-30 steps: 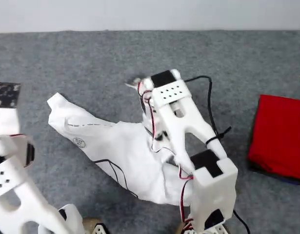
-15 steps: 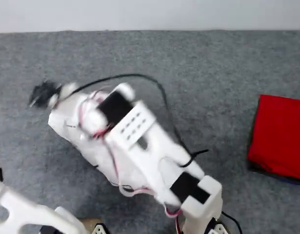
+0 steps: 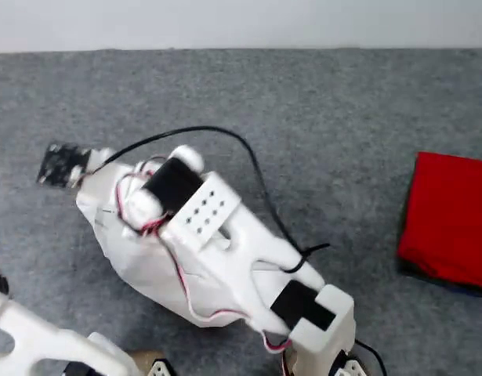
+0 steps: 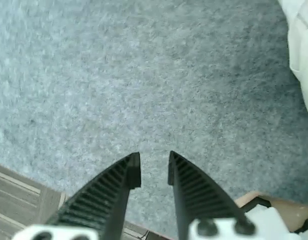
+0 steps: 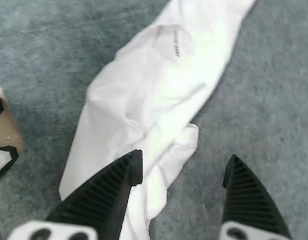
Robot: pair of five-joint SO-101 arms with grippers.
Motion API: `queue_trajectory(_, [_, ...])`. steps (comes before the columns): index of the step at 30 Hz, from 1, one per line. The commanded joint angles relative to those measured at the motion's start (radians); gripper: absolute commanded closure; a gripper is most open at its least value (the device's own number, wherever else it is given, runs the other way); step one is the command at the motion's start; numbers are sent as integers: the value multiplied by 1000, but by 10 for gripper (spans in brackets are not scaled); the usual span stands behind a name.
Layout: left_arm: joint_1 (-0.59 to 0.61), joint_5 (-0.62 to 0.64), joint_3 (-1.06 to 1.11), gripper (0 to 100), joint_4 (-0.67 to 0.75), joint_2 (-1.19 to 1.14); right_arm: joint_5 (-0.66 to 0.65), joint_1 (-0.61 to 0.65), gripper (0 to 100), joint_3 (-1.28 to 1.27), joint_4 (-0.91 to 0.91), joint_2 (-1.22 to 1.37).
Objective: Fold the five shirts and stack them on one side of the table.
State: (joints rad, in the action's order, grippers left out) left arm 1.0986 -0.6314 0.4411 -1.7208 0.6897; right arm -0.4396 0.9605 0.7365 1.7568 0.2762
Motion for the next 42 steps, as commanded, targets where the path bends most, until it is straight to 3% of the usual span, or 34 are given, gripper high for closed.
queue_trajectory(1, [-84, -2, -5, 899, 26, 15, 12, -76, 755, 51, 42, -116])
queue_trajectory(5, [-212, 11, 13, 899, 26, 14, 12, -143, 790, -43, 42, -153])
queue_trajectory(10, [-384, 129, 74, 897, 97, 11, 12, -205, 804, -279, 41, -255])
queue_trajectory(13, [-486, 181, 90, 848, 106, 11, 12, -252, 804, -427, 41, -323])
queue_trajectory(19, [-574, 222, 90, 793, 110, 11, 14, -387, 804, -661, 39, -438])
queue_trajectory(26, [-578, -31, 90, 793, 110, -46, 14, -492, 804, -812, 38, -565])
queue_trajectory(34, [-575, -376, 68, 793, 120, -247, 14, -501, 804, -937, 38, -671])
queue_trajectory(42, [-585, -582, -18, 793, 187, -338, 14, -503, 804, -1092, 38, -756])
